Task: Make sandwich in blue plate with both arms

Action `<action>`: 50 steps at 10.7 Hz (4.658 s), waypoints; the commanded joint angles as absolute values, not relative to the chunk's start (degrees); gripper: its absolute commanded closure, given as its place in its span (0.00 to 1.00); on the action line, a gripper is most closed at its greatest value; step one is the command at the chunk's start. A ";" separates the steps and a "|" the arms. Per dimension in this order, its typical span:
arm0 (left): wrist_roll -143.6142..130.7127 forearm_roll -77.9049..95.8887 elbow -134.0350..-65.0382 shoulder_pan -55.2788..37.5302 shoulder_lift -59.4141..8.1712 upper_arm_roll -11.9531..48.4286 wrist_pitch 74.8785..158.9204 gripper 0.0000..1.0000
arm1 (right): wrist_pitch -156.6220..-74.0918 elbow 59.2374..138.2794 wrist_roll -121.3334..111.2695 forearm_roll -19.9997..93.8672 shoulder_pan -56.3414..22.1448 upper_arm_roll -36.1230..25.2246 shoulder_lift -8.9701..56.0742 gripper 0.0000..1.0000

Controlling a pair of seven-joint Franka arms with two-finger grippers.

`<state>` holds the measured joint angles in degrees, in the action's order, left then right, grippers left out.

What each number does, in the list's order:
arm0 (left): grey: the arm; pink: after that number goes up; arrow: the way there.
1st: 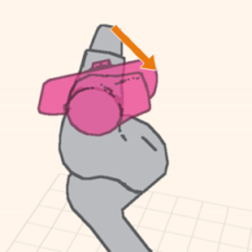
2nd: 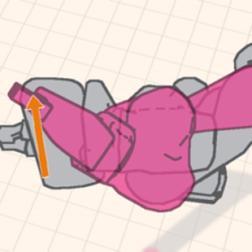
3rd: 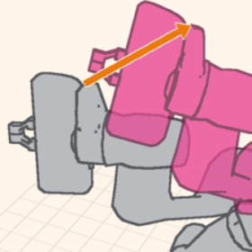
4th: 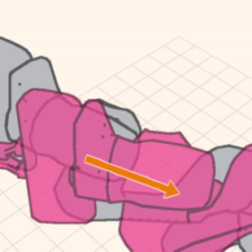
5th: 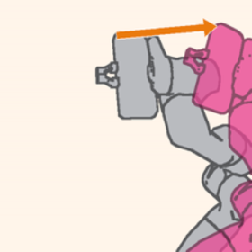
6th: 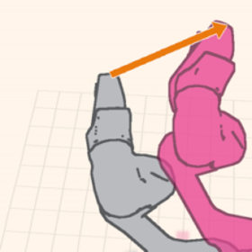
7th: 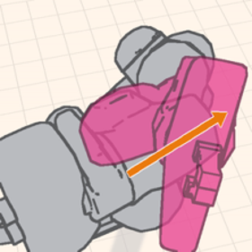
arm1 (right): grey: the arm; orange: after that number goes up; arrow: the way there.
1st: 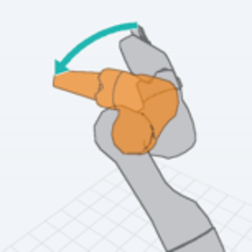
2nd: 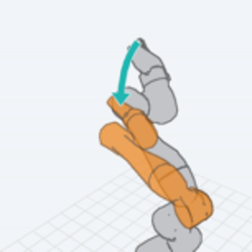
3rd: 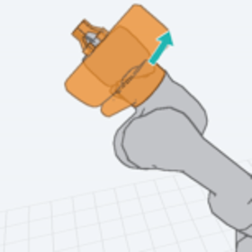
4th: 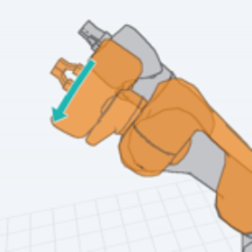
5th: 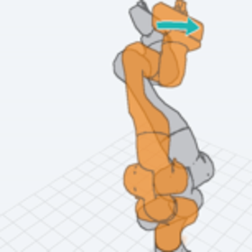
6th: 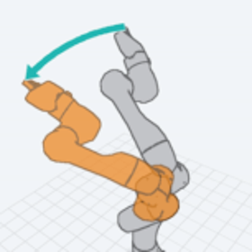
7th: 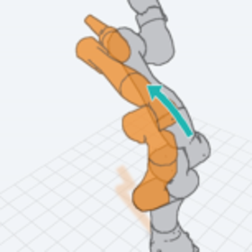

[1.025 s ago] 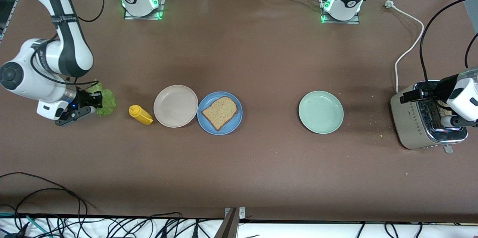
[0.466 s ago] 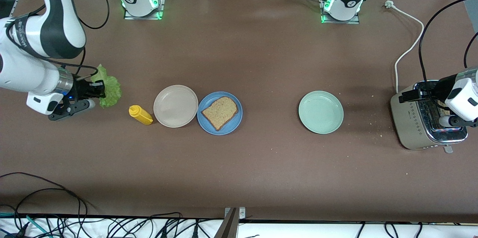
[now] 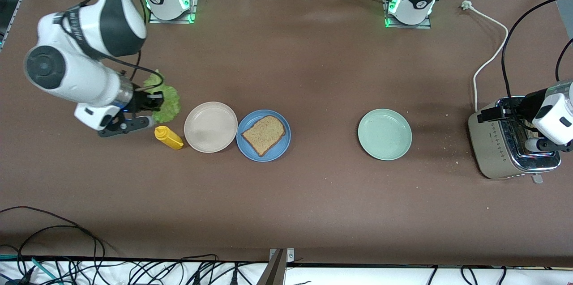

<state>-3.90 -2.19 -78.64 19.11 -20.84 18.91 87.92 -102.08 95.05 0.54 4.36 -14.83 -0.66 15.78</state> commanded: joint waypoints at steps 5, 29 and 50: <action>-2.55 -3.25 -78.93 19.42 -20.30 18.90 86.48 0.00 | -103.08 75.60 29.59 5.71 -28.73 -1.32 34.17 1.00; -2.37 -3.25 -78.66 19.69 -20.30 18.90 86.40 0.00 | -126.12 74.00 45.09 3.43 -34.10 -1.49 48.08 0.00; -1.50 -3.34 -79.10 22.50 -20.91 18.19 86.57 0.00 | -111.27 85.24 9.61 7.82 -22.69 -1.68 28.66 0.00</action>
